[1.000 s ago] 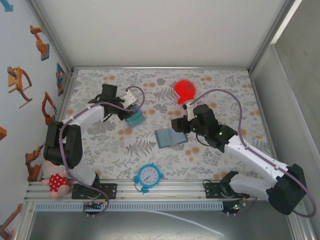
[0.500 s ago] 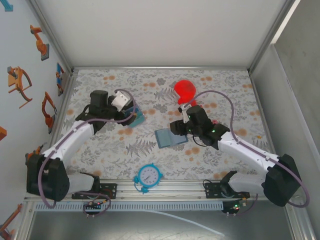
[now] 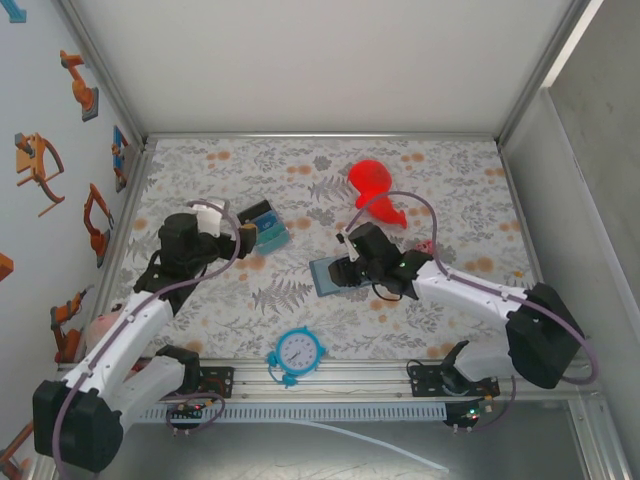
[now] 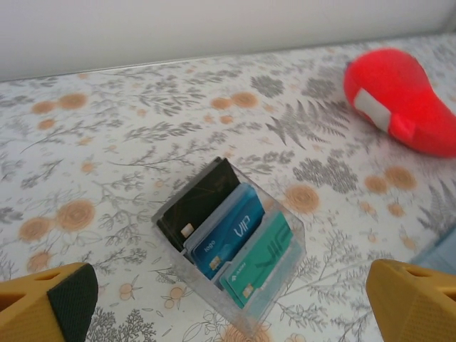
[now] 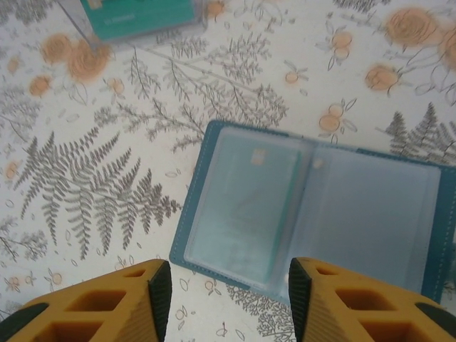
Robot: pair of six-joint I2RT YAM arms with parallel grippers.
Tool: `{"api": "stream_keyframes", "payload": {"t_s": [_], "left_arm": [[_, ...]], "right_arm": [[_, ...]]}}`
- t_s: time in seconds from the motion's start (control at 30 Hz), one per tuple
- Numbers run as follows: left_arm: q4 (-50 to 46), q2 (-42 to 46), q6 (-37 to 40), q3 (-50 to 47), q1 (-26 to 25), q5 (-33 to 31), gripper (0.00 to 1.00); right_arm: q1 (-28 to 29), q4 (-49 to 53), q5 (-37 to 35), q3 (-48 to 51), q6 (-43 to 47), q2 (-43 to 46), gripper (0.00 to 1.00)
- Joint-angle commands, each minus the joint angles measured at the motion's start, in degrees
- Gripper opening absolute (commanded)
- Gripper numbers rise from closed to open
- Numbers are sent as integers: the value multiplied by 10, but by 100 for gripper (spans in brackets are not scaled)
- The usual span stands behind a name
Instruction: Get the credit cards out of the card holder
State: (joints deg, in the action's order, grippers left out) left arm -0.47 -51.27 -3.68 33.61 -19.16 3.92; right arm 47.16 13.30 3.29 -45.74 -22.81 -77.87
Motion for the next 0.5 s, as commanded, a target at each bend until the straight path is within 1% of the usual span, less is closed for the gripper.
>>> {"api": "stream_keyframes", "payload": {"t_s": [0.0, 0.17, 0.23, 0.27, 0.33, 0.47], "left_arm": [[36, 25, -101, -21, -2, -68, 97], [37, 47, -148, -41, -2, -91, 97], [40, 51, -188, -48, -2, -114, 97], [34, 54, -216, -50, -1, -131, 97], [15, 59, -258, -47, -2, -153, 97], [-26, 65, -294, -34, -2, -174, 97]], "right_arm": [[10, 26, -13, -29, -5, -27, 46], [21, 54, -14, -64, 5, -78, 44], [25, 61, -14, -76, 8, -96, 42], [26, 64, -13, -82, 11, -105, 40], [30, 71, -16, -91, 12, -118, 39], [35, 71, -17, -101, 15, -133, 39]]}}
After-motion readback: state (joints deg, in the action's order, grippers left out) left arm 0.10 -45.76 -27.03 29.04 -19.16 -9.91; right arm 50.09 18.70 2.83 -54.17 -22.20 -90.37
